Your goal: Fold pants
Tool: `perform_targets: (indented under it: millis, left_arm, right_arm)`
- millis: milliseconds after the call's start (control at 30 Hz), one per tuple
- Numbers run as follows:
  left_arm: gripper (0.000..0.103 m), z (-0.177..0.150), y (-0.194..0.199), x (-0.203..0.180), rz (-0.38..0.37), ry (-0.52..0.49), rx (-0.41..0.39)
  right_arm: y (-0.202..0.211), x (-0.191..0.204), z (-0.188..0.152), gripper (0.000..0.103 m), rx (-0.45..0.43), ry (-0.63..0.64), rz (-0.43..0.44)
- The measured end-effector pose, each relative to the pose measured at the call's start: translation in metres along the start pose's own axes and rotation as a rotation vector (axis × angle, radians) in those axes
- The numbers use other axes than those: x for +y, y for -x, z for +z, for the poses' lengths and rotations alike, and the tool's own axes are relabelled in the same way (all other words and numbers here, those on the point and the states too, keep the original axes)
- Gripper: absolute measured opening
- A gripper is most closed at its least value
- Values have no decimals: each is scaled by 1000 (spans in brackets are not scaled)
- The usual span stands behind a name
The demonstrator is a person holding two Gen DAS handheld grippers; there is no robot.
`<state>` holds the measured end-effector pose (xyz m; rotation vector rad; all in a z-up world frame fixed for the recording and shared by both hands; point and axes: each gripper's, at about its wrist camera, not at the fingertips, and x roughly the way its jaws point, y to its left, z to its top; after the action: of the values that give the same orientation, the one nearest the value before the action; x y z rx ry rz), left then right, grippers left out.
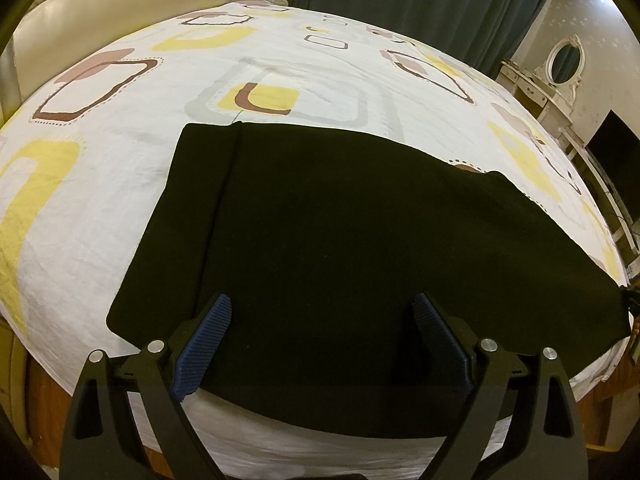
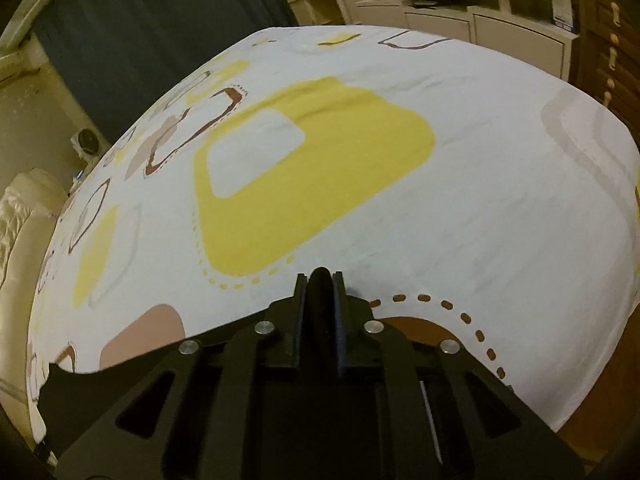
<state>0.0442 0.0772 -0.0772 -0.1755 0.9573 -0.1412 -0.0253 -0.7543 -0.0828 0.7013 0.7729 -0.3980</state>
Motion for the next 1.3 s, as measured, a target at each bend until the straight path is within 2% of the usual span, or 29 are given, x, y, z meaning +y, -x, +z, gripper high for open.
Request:
perform_targets:
  millis: [100, 167, 333, 400, 500, 567, 667, 767, 800, 867, 967, 1100, 1300]
  left_arm:
    - [92, 0, 0, 0, -3, 4, 1]
    - [92, 1, 1, 0, -7, 7, 3]
    - [92, 3, 2, 2, -17, 14, 6]
    - [92, 4, 4, 3, -23, 25, 6]
    - [92, 7, 10, 3, -13, 33, -5]
    - [92, 8, 16, 3, -1, 29, -21]
    - [92, 11, 25, 3, 2, 28, -39]
    - [92, 11, 27, 6, -5, 45, -34]
    - [92, 12, 27, 7, -6, 49, -31]
    - [92, 12, 26, 8, -5, 53, -25]
    - [92, 14, 25, 7, -7, 38, -14]
    - [92, 15, 24, 5, -5, 23, -5]
    - [92, 17, 25, 6, -16, 39, -1]
  right_arm:
    - [17, -14, -1, 33, -11, -60, 36]
    - [30, -31, -3, 49, -6, -117, 71]
    - [46, -87, -22, 52, 48, -290, 158]
    - [46, -97, -30, 52, 77, -323, 204]
    - [46, -101, -41, 53, 99, -334, 253]
    - [45, -98, -47, 59, 117, -338, 292]
    - [39, -83, -52, 62, 170, -303, 331]
    - [39, -70, -54, 60, 177, -257, 302]
    - [39, -66, -54, 56, 180, -252, 286]
    - [34, -56, -57, 31, 205, -214, 251]
    - [34, -46, -58, 24, 196, -193, 209]
    - [48, -35, -58, 22, 145, -189, 193]
    - [86, 2, -49, 21, 52, -169, 263]
